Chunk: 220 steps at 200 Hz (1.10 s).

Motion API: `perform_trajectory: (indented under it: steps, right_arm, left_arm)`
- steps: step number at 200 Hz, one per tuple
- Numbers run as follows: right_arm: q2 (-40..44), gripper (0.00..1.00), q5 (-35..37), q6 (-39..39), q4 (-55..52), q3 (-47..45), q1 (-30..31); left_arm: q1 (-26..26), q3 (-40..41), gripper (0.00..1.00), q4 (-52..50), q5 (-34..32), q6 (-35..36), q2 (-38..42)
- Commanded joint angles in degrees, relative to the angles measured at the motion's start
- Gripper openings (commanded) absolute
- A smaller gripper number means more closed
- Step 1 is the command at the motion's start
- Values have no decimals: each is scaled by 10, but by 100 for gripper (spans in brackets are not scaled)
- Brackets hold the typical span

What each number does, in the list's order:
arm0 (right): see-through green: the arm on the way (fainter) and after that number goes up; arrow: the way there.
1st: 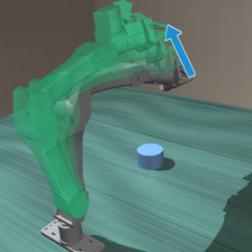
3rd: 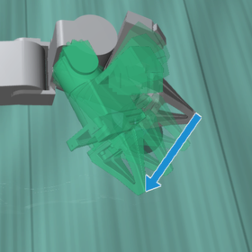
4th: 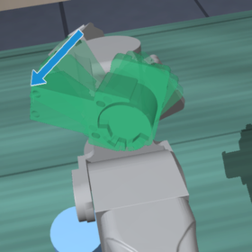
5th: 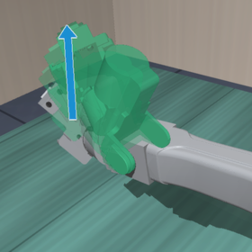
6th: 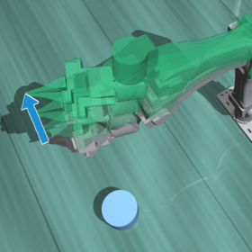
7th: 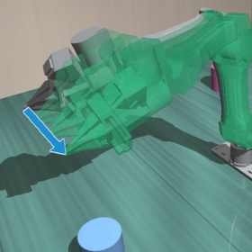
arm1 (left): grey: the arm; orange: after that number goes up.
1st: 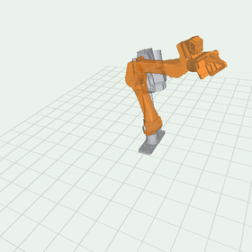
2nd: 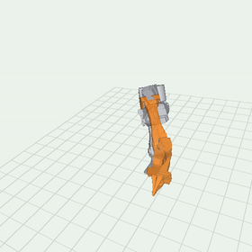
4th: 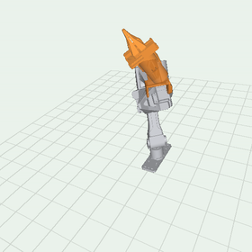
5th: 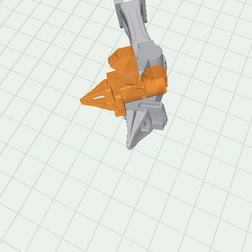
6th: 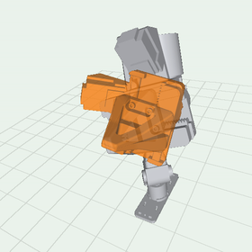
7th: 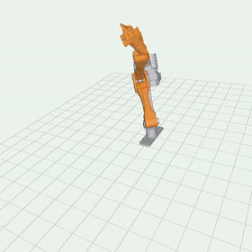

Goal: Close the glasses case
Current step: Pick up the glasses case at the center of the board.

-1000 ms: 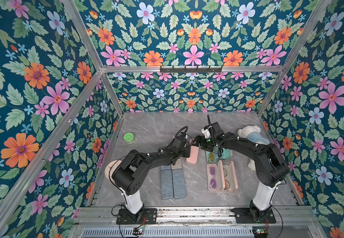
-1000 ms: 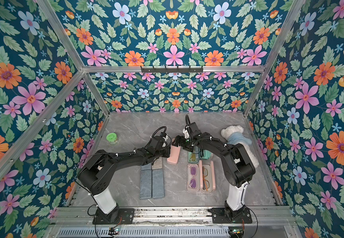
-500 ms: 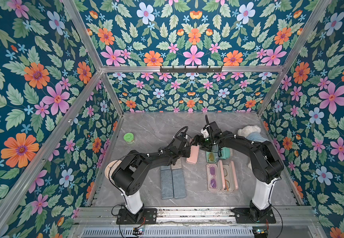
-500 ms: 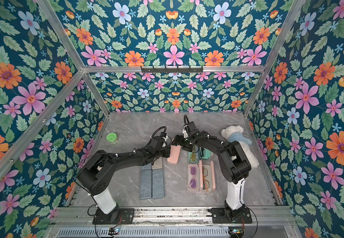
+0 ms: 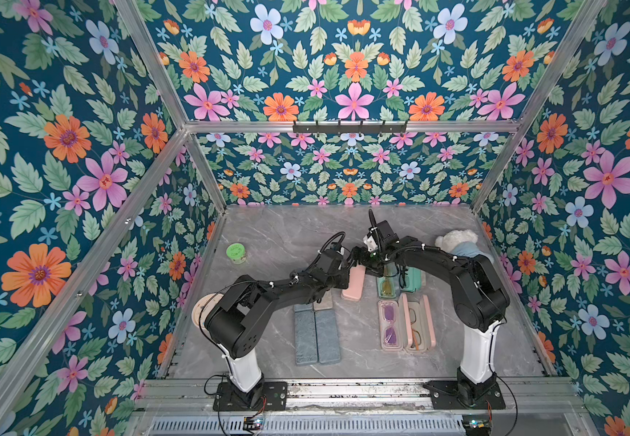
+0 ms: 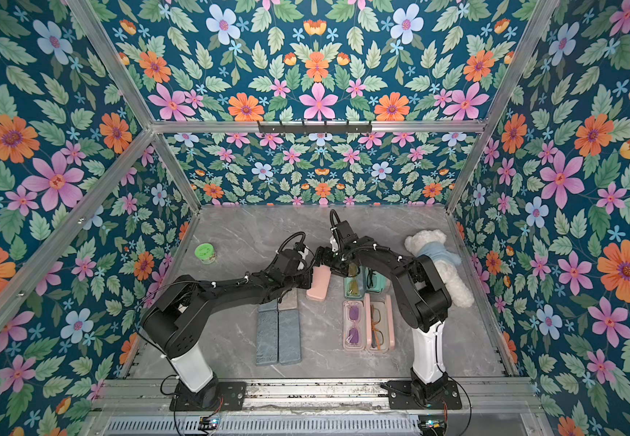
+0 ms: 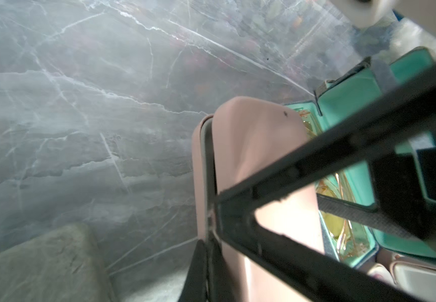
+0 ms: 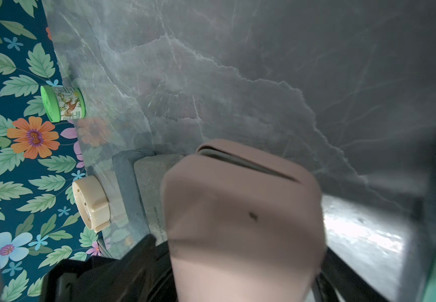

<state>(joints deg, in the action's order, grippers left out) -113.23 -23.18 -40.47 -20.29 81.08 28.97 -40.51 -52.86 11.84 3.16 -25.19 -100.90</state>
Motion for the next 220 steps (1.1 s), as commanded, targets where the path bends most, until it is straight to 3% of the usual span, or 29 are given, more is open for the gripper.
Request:
perform_trajectory:
  steps: [1, 109, 220]
  right_arm:
    - [-5, 89, 17, 0, -26, 13, 1]
    - [-50, 81, 54, 27, -126, 95, 15]
    - [-54, 69, 72, 35, -149, 102, 18]
  left_arm:
    - [0, -1, 3, 30, 4, 2, 4]
    - [0, 3, 4, 36, 4, 2, 4]
    - [0, 16, 10, 46, -1, 1, 19]
